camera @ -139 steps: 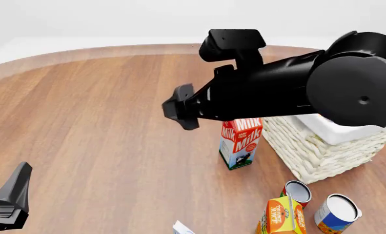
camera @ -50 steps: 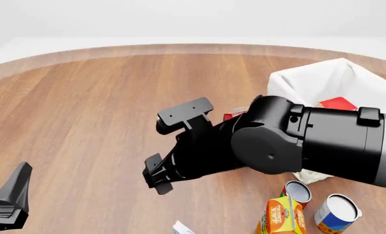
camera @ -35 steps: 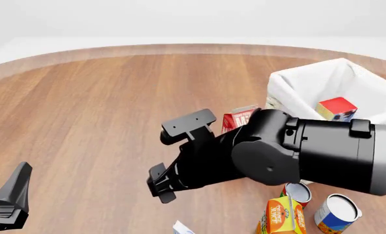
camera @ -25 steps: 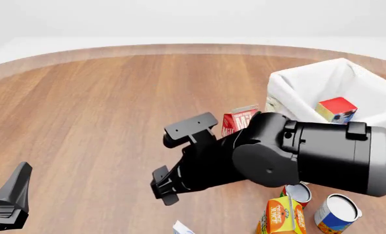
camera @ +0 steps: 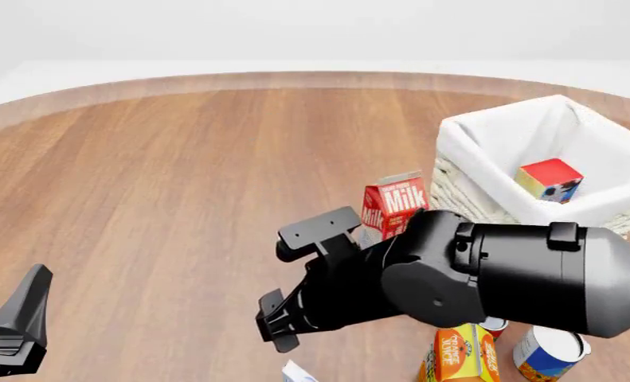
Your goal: Pick up the cream cheese box and the butter, and put them in the basket.
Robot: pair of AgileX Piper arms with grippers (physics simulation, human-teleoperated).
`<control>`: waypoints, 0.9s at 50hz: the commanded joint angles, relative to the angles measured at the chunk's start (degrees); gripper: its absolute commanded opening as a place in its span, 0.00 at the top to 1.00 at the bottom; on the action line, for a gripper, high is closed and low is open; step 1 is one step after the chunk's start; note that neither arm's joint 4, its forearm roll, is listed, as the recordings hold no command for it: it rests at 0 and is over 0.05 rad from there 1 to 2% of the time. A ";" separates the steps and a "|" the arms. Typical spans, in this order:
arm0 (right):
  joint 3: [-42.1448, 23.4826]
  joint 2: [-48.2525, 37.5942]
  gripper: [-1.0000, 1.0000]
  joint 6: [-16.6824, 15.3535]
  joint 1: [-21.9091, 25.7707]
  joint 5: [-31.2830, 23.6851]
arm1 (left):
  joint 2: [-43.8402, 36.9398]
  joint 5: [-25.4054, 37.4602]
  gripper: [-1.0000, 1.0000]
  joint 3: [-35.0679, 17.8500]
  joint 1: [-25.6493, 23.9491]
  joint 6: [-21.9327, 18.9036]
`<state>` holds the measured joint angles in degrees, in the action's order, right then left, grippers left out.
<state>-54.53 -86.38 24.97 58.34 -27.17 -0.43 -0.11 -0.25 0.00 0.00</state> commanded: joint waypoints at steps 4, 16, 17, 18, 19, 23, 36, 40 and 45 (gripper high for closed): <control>3.34 -0.27 0.00 2.31 0.37 2.74 | 0.00 0.00 0.00 0.00 0.00 0.00; 5.90 -1.37 0.00 4.37 0.98 5.45 | 0.00 0.00 0.00 0.00 0.00 0.00; 5.99 -1.34 0.00 4.49 0.98 5.51 | 0.00 0.00 0.00 0.00 0.00 0.00; 6.21 -1.44 0.00 4.49 0.97 5.69 | 0.00 0.00 0.00 0.00 0.00 0.00; 6.45 -1.50 0.00 4.72 1.04 5.92 | 0.00 0.00 0.00 0.00 0.00 0.00; 7.02 -1.78 0.00 5.11 1.15 6.49 | 0.00 0.00 0.00 0.00 0.00 0.00; 8.27 -2.64 0.00 5.27 1.19 7.65 | 0.00 0.00 0.00 0.00 0.00 0.00; 8.90 -3.26 0.00 5.64 1.37 8.48 | 0.00 0.00 0.00 0.00 0.00 0.00; 9.42 -3.43 0.00 5.15 0.91 8.71 | 0.00 0.00 0.00 0.00 0.00 0.00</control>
<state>-46.33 -89.14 30.06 59.45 -19.53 -0.43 -0.11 -0.25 0.00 0.00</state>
